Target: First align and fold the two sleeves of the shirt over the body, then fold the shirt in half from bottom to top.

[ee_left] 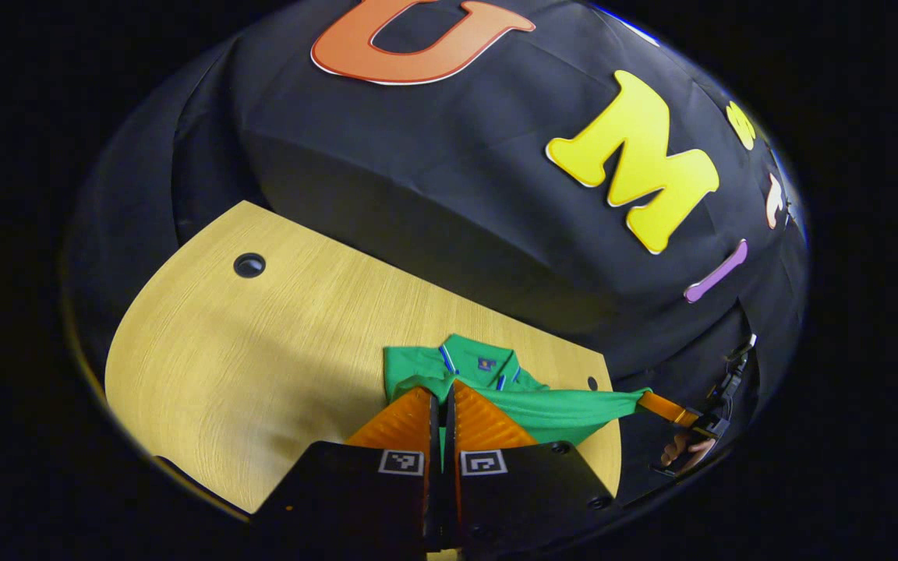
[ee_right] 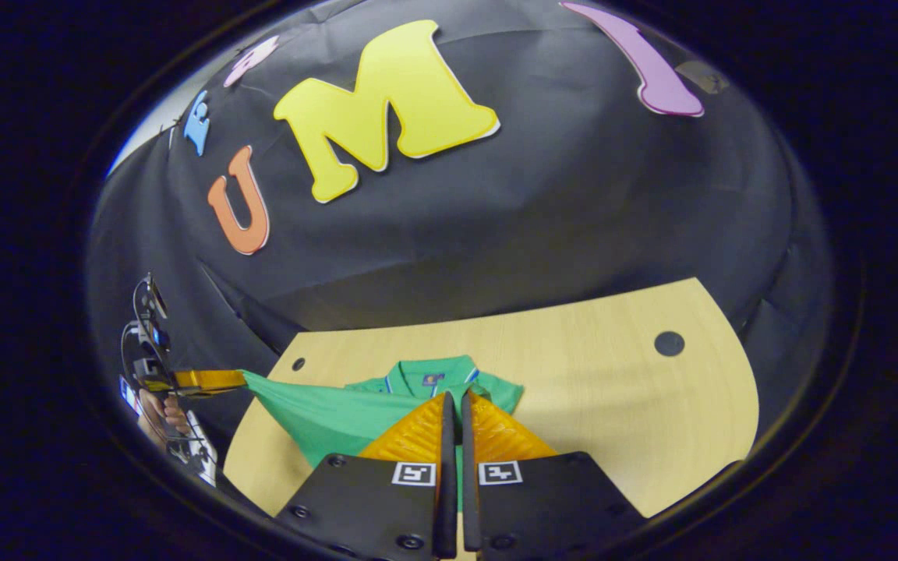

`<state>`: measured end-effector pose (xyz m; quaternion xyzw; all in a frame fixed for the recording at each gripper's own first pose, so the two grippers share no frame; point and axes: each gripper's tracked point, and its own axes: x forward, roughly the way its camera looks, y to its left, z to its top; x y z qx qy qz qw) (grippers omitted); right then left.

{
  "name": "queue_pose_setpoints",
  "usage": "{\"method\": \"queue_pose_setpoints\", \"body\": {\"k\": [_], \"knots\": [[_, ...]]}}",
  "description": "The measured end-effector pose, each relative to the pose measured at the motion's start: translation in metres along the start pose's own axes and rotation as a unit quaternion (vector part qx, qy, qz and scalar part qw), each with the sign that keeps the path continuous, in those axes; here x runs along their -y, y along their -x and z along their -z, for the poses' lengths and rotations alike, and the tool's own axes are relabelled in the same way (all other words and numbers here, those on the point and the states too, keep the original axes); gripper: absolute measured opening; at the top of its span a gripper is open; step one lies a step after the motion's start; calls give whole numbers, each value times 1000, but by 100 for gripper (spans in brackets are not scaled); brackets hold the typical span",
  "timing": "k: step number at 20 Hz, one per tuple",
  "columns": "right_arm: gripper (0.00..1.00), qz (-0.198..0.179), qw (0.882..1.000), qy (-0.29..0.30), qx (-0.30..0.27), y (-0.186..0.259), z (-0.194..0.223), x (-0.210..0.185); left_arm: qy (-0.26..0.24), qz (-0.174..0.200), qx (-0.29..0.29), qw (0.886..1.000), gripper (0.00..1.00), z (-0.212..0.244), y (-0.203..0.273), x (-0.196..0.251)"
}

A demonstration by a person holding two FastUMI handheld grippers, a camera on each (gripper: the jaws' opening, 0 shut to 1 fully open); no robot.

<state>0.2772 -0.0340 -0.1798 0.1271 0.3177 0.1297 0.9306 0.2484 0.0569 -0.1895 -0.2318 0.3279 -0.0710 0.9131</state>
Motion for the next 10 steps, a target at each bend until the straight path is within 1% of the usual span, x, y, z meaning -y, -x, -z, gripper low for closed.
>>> {"method": "queue_pose_setpoints", "body": {"k": [1,3,6,9,10], "knots": [[6,5,1000,9,7,-19,-3,6,-1,-4,3,1000,4,-2,-22,-4],[6,21,999,25,7,-54,4,21,-10,-16,9,1000,4,0,-60,-18],[5,37,999,35,-18,-106,29,40,-17,-33,1,999,4,14,-108,-40],[6,57,997,43,-33,-144,49,56,-21,-47,-14,999,5,35,-143,-57],[0,67,996,50,-36,-150,55,60,-25,-55,-17,998,5,39,-151,-61]]}}
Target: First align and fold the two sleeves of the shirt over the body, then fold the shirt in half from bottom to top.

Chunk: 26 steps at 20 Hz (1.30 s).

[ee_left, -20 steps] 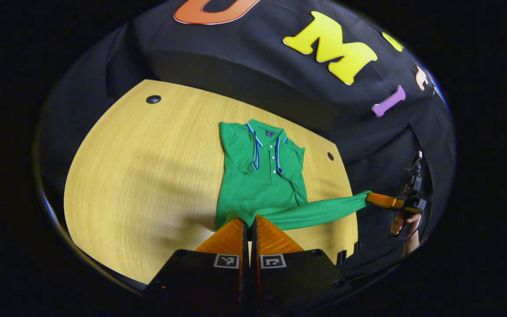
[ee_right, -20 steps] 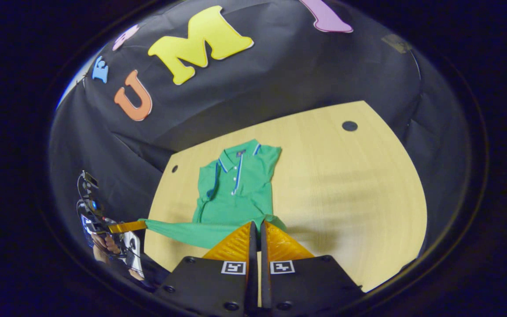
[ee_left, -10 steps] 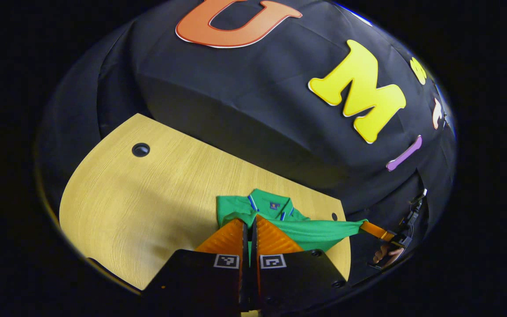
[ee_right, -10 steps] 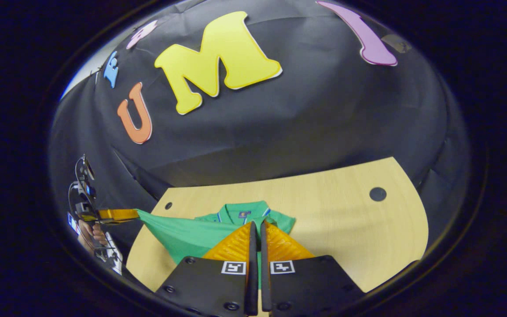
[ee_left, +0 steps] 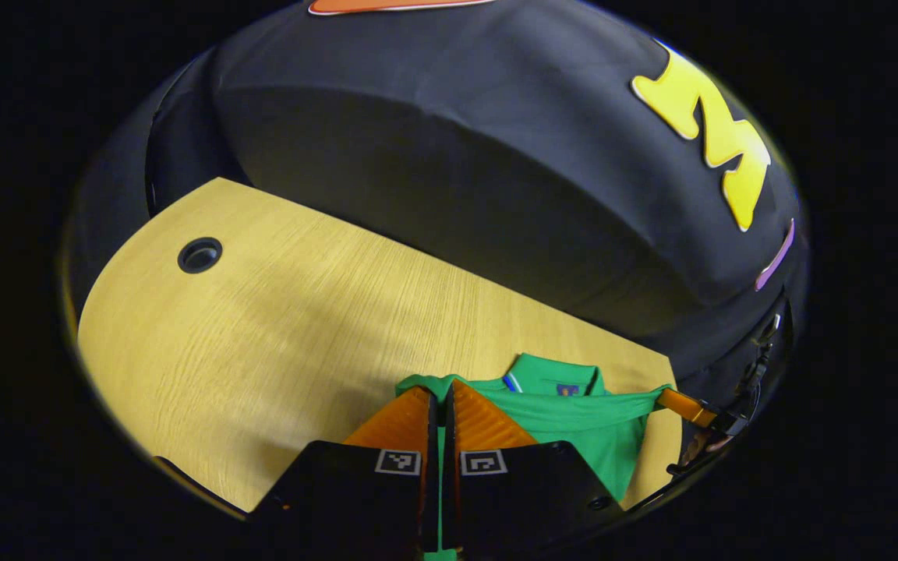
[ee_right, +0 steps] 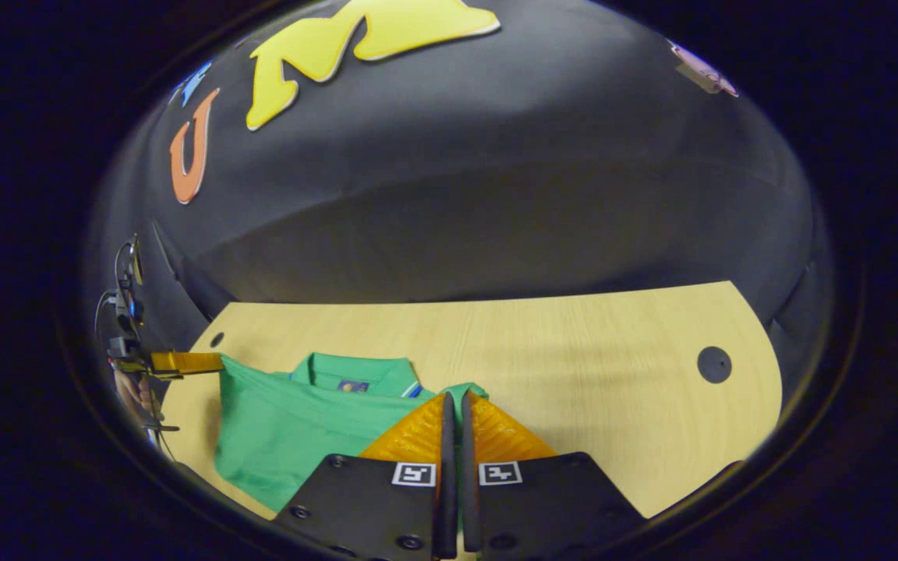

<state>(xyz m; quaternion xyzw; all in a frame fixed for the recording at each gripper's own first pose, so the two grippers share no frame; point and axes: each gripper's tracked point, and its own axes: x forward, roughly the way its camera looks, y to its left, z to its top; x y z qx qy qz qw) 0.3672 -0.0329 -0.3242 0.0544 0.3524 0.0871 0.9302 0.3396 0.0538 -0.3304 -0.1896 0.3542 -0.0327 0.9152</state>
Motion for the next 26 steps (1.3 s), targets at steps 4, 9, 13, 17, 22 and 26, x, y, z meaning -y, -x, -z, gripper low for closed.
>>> {"method": "queue_pose_setpoints", "body": {"k": [4,9,13,17,22,26], "knots": [[0,29,999,9,-8,-19,9,8,-10,-21,-16,1000,8,11,-14,-15],[47,32,999,19,8,-4,1,-1,-36,-30,0,999,33,-3,3,-5],[79,63,995,53,58,54,-24,-9,-80,-40,42,995,85,-23,53,13],[90,66,987,78,123,143,-54,-40,-114,-14,111,987,73,-50,138,62],[90,72,971,74,217,276,-83,-77,-142,-7,226,964,73,-74,272,116],[91,90,956,76,269,370,-74,-101,-171,-12,309,935,80,-61,374,147]]}}
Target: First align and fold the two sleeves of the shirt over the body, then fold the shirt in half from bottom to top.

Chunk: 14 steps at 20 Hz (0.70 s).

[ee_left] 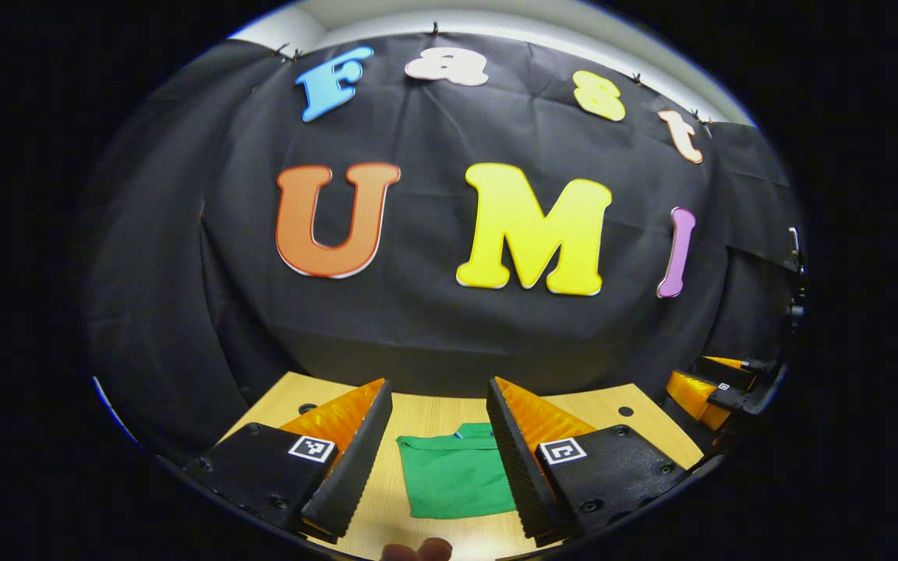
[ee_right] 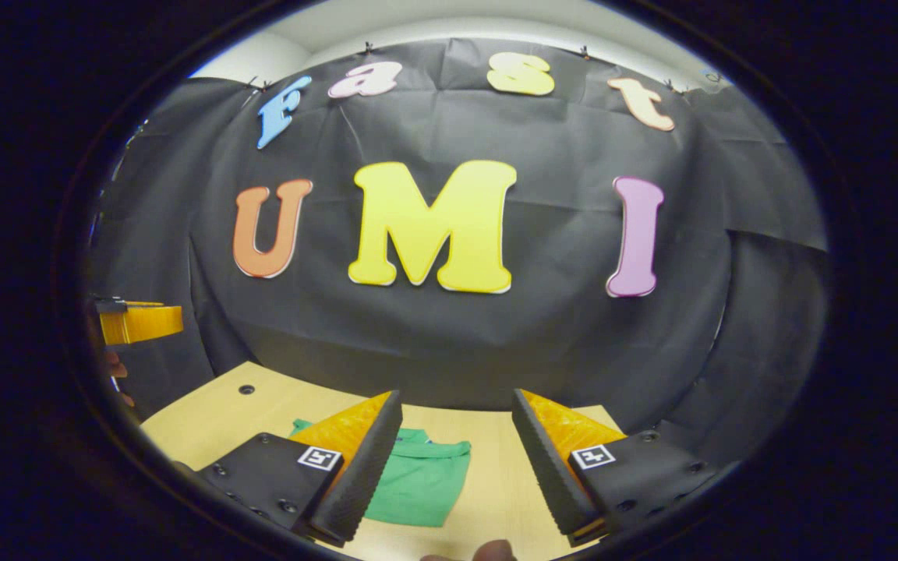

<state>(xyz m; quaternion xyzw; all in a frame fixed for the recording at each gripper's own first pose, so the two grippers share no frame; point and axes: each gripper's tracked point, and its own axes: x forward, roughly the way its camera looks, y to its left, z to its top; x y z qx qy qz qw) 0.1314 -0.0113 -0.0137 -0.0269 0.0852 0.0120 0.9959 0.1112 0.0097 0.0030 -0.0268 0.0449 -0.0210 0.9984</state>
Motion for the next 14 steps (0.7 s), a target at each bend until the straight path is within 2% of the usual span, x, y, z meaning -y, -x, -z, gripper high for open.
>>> {"method": "queue_pose_setpoints", "body": {"k": [1,2,3,5,8,9,12,13,14], "knots": [[92,5,1000,-2,10,19,-7,-2,-1,-3,16,1000,82,-10,19,5],[89,14,1000,-4,25,35,-6,4,-5,-4,33,999,92,-15,38,10],[87,24,999,-2,39,53,-9,7,-9,-5,50,999,94,-20,56,12],[89,28,999,9,44,89,-8,5,-17,-3,68,998,100,-24,86,16],[89,18,999,13,37,128,8,-1,-34,-18,83,996,100,-20,121,12],[95,15,999,13,37,140,12,-3,-36,-27,84,995,100,-17,131,10],[95,8,999,14,43,169,22,-11,-21,-20,71,997,100,3,153,18],[95,5,999,13,40,174,26,-16,-23,-17,69,997,93,7,157,20],[95,7,999,11,38,180,28,-17,-31,-11,66,997,100,11,161,23]]}}
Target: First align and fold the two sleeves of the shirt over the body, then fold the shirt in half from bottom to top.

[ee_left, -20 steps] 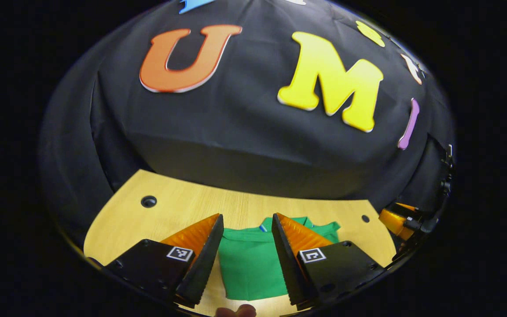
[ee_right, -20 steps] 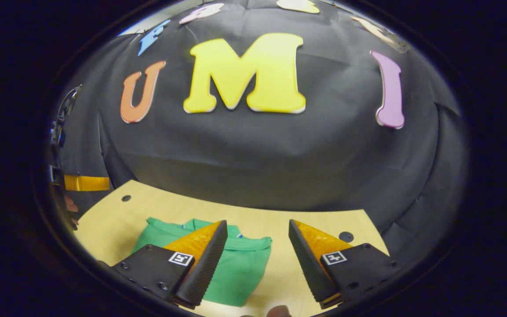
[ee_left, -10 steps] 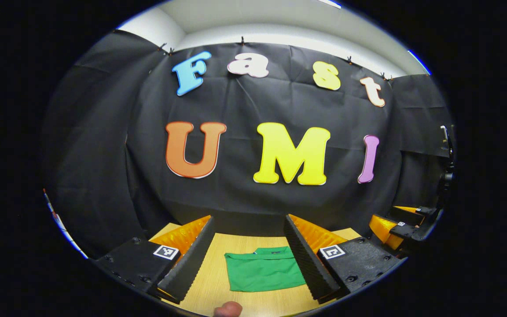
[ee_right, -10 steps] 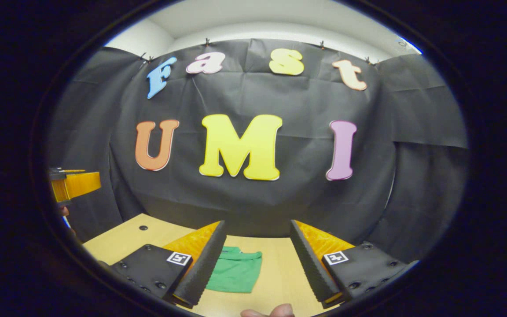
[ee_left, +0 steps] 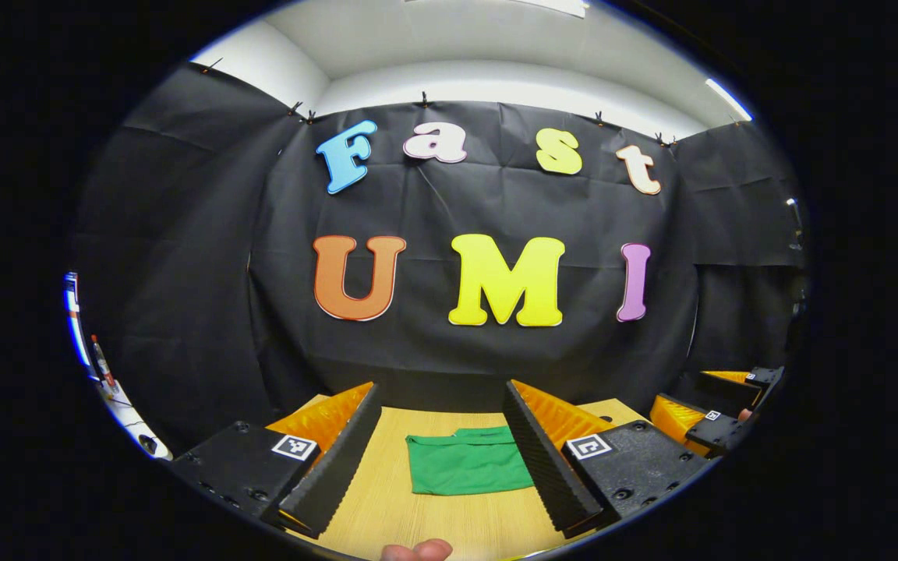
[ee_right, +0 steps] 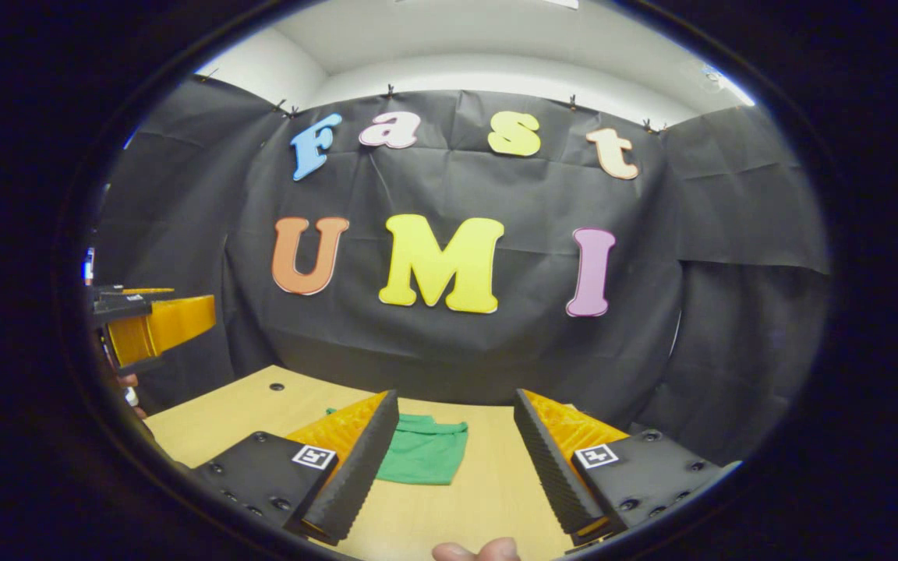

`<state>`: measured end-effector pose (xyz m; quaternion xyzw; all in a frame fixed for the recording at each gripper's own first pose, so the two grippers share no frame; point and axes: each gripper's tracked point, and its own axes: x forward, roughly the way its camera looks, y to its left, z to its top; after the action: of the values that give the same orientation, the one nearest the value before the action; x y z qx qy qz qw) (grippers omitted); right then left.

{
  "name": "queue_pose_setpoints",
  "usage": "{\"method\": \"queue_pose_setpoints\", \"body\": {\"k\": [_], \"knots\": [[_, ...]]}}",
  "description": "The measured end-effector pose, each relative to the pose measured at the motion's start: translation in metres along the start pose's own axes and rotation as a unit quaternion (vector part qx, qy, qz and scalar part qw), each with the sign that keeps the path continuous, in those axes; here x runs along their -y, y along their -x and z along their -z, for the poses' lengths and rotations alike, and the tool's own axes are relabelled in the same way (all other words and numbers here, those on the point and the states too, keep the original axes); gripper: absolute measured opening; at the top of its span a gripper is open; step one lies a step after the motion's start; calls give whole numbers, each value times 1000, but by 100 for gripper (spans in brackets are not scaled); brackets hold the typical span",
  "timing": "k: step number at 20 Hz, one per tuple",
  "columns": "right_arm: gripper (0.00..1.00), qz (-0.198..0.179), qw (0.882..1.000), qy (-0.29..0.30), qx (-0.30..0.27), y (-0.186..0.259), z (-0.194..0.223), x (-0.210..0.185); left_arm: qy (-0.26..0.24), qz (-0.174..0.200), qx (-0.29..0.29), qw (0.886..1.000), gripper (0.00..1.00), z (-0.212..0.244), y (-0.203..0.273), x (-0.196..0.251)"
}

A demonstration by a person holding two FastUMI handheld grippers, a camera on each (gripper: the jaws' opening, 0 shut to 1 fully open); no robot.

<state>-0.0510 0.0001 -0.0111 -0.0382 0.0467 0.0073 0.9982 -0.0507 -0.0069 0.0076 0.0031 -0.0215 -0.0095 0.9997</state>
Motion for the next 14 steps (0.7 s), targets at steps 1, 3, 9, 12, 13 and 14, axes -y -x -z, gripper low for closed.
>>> {"method": "queue_pose_setpoints", "body": {"k": [1,3,9,12,13,14], "knots": [[89,1,1000,-4,-1,3,0,-2,-10,2,-3,1000,100,3,4,0],[89,-2,1000,-8,1,4,-1,-8,-16,8,-7,1000,100,9,7,1],[89,5,1000,-23,2,7,-4,-10,-11,11,-2,1000,100,4,11,-1],[89,14,1000,-25,6,8,-7,-6,-8,7,1,1000,100,3,10,-7],[89,12,1000,-27,6,7,-7,-8,-7,5,0,1000,100,3,10,-8],[89,11,1000,-26,8,8,-8,-9,-5,4,-1,1000,100,4,10,-10]]}}
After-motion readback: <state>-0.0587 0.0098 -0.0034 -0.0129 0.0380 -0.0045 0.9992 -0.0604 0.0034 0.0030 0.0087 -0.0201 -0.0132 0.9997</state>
